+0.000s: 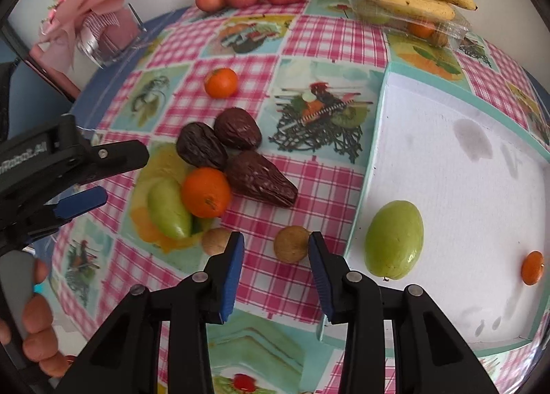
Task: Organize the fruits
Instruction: 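Grasp the second green pear with the left tool while the right tool grasps a brown kiwi, then carry the pear and kiwi into the white tray and release both, then move both tools back toward the dates and mandarins, then close the left tool on a dark date while the right tool grasps another date, then carry both dates over the white tray and open both tools to release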
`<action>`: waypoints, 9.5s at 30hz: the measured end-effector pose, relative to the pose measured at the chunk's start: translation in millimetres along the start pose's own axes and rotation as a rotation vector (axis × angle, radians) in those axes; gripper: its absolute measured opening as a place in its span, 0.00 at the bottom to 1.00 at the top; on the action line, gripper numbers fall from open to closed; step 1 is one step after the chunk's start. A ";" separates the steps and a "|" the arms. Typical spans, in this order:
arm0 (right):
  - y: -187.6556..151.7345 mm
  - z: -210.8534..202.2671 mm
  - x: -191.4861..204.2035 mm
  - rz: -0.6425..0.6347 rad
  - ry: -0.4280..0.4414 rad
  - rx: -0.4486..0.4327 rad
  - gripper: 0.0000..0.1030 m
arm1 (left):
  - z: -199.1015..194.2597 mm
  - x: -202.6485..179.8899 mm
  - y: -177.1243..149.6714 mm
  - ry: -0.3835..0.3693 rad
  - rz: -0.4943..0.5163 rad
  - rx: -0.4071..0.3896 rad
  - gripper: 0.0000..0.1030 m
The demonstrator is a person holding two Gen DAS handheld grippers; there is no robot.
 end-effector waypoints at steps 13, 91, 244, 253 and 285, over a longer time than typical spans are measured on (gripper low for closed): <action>1.3 8.1 -0.8 -0.033 -0.068 0.012 0.35 | 13.5 -10.0 -11.9 -0.074 -0.015 0.074 0.39; -61.2 -111.7 -192.3 0.493 -0.268 -0.151 0.27 | 6.6 -184.2 -131.8 -0.102 0.574 0.064 0.39; 47.0 19.6 -18.0 0.175 0.157 -0.129 0.41 | 29.5 -33.9 31.4 -0.143 0.041 -0.013 0.35; 45.3 13.2 -26.4 0.184 0.144 -0.141 0.36 | 2.7 -28.2 41.5 -0.149 0.022 -0.095 0.35; 55.1 -20.5 -21.9 0.157 0.163 -0.249 0.35 | -74.1 -18.4 51.9 -0.182 0.014 -0.289 0.35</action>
Point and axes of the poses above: each gripper's, at about its wrist camera, not at the fingertips, and z roughly the way its jaws point, x to its left, y to its top, the point moved 4 cm from there along z, roughly the way its jaws point, and after that the axes turned 13 degrees about y, right-handed, at the moved point
